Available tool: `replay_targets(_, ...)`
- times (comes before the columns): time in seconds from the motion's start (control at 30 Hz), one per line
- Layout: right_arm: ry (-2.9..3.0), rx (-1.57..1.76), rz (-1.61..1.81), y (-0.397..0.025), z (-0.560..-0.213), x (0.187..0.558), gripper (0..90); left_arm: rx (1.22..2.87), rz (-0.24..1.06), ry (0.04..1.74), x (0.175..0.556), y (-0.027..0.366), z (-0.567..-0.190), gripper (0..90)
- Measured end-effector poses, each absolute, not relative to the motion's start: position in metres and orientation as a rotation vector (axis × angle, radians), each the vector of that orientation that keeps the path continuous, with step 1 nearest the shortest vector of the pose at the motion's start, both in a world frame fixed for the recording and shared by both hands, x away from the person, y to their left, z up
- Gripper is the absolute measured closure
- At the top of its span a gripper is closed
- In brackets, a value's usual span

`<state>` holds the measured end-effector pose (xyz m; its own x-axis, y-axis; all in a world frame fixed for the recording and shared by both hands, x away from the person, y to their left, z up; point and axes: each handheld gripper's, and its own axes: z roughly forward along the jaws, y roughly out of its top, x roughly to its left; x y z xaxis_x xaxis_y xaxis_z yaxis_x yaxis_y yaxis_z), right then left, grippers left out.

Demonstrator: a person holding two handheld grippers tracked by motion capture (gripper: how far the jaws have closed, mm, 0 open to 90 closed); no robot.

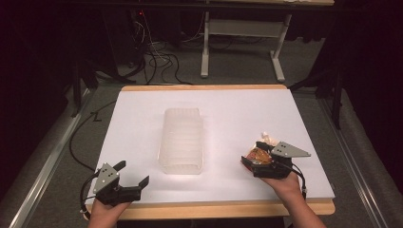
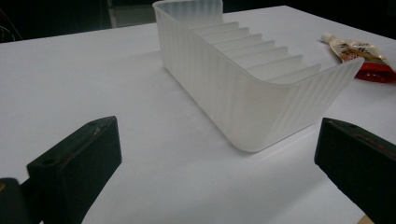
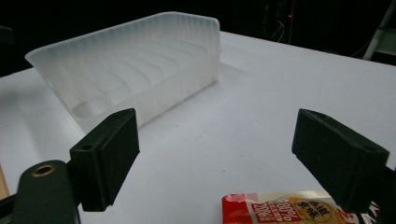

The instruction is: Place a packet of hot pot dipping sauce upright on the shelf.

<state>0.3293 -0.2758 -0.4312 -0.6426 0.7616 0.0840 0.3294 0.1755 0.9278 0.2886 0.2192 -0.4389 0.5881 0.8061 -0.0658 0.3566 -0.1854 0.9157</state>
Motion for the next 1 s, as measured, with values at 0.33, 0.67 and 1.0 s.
replay_targets(0.33, 1.993, 1.129, 1.385, -0.304, -0.436, 0.341, 21.4, 1.775, 0.535, 0.961, 0.293, 0.218, -0.439, 1.1)
replay_targets(0.67, 1.873, 1.295, 1.323, -0.352, -0.439, 0.358, 25.8, 1.786, 0.535, 0.944, 0.290, 0.218, -0.439, 1.1)
replay_targets(1.0, 1.801, 1.508, 1.296, -0.391, -0.450, 0.375, 32.7, 1.788, 0.533, 0.942, 0.291, 0.217, -0.439, 1.1)
